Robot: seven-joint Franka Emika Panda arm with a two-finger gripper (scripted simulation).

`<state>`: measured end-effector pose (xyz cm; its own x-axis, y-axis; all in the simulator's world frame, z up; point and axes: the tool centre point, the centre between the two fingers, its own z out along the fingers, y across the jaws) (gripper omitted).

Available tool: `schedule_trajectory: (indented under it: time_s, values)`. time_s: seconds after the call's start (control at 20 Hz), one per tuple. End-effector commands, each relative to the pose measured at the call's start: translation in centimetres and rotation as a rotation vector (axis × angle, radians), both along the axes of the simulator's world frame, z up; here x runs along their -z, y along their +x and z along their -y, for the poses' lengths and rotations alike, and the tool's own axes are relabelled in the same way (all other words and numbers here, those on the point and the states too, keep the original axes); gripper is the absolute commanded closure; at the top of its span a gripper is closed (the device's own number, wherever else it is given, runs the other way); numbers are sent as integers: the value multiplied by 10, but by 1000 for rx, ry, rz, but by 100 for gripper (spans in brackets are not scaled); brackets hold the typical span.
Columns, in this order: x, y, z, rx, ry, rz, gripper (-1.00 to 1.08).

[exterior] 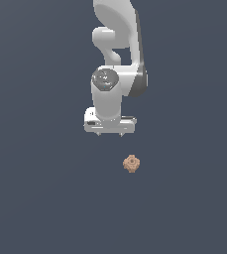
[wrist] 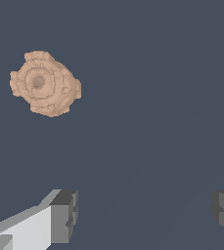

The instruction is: Pick up the object and move it to a goal position.

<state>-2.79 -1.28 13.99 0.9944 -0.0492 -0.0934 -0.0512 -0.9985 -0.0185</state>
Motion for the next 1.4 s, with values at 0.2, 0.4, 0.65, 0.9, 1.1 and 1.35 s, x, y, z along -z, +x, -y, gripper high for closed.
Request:
schedule_trajectory:
  time_s: [0.2,0.4,0.65,0.9,1.1,1.35]
  values:
    - [4,-3,-4,-10,4,-11,-92]
    - [13,-8,-12,-28,12,-31,-92]
    - [13,-7,-12,-26,12,-31,-92]
    - [14,-4,-15,-1,8,-28,-92]
    - [16,2,-18,39,3,-23,-92]
    - [19,13,-26,113,-7,-13,-92]
